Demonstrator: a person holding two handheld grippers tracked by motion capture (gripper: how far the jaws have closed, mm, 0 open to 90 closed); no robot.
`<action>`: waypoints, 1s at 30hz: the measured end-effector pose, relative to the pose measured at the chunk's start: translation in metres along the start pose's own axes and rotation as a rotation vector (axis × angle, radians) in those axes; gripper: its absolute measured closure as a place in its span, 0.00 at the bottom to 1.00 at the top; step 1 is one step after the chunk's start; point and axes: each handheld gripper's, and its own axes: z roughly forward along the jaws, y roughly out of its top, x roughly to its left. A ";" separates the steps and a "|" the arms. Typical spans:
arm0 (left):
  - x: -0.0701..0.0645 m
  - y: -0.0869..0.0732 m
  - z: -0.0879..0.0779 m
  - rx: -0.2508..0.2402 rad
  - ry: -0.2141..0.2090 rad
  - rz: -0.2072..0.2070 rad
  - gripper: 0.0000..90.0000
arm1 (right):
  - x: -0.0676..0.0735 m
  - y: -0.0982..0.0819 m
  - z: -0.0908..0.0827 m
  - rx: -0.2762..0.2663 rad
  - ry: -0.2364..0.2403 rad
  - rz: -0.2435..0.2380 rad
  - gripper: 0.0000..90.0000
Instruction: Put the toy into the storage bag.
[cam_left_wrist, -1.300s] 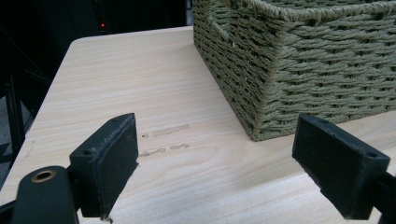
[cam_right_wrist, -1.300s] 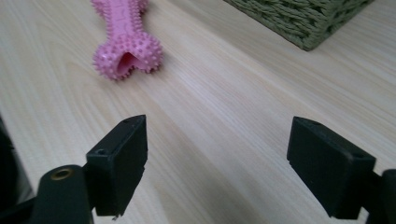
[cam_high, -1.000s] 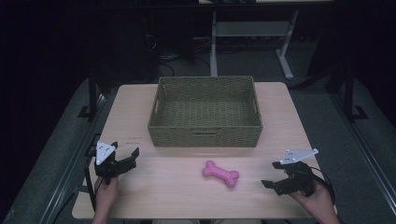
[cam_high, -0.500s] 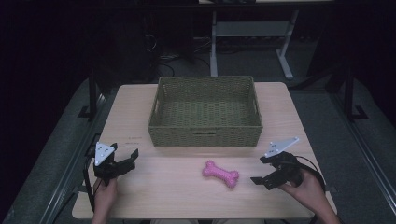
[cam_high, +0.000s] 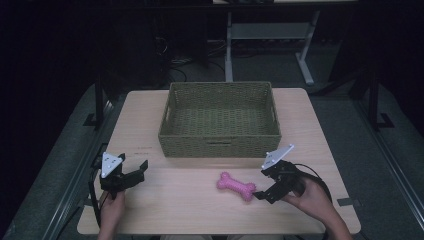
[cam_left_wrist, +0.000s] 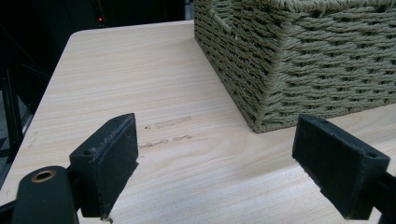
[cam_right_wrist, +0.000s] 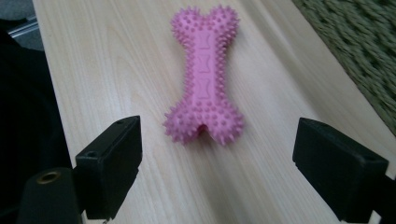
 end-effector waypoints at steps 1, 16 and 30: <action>0.000 0.000 0.000 -0.001 -0.001 0.000 0.15 | 0.000 0.001 0.002 0.000 0.006 -0.010 0.17; 0.002 -0.002 -0.003 -0.002 0.009 -0.007 0.15 | 0.006 0.033 0.027 0.049 0.051 -0.052 0.17; 0.003 -0.002 -0.004 -0.004 0.013 -0.012 0.15 | 0.005 0.052 0.050 0.124 0.067 -0.074 0.22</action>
